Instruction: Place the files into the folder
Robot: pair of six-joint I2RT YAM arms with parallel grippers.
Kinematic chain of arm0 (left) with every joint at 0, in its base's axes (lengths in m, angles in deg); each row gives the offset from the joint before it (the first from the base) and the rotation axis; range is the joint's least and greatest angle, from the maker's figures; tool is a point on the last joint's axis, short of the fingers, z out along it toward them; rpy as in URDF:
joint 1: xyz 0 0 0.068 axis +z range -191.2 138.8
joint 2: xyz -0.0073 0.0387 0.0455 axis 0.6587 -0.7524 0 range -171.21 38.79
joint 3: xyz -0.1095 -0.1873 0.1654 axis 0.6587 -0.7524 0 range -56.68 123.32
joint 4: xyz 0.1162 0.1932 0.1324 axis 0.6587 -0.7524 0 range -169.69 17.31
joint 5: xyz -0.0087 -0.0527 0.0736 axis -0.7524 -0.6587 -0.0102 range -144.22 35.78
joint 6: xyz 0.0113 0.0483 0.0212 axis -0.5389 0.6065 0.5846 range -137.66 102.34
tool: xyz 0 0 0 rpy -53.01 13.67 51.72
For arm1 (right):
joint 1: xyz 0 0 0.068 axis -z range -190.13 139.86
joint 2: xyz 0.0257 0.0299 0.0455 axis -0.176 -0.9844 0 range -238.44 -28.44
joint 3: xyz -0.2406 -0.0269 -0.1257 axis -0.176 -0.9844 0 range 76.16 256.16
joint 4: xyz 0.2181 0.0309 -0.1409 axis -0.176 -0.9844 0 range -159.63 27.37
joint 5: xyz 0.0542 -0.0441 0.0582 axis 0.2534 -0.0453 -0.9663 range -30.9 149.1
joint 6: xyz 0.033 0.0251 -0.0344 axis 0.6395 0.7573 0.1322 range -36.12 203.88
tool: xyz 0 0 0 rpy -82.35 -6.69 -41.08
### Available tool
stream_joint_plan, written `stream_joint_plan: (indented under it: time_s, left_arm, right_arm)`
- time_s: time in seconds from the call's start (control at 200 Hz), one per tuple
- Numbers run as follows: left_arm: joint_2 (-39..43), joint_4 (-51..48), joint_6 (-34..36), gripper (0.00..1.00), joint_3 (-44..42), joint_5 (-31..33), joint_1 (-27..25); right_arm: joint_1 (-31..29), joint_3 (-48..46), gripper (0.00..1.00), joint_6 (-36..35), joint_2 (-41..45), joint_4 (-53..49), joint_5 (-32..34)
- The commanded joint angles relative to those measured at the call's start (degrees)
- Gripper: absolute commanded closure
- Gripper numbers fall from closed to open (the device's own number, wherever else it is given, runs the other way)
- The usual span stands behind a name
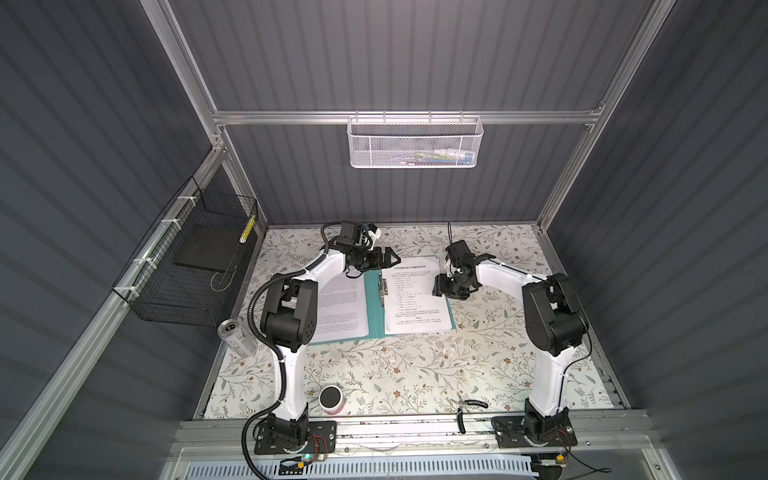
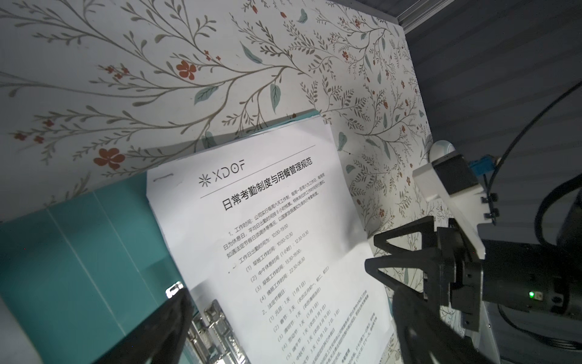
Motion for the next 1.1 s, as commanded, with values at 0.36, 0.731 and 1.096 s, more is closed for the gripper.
stream_joint_plan:
  time_s: [0.36, 0.731, 1.096]
  left_arm:
    - [2.0, 1.7, 0.8, 0.01, -3.1, -0.1, -0.4]
    - [2.0, 1.1, 1.2, 0.01, -3.4, 0.4, -0.4]
    - [1.1, 0.4, 1.6, 0.01, -2.0, 0.1, -0.4]
  right_arm:
    - [1.4, 17.7, 0.37, -3.7, -10.1, -4.7, 5.4]
    - [3.2, 33.1, 0.36, -6.3, -20.4, -10.2, 5.6]
    - [3.6, 37.1, 0.36, -4.8, -24.5, -9.6, 3.1]
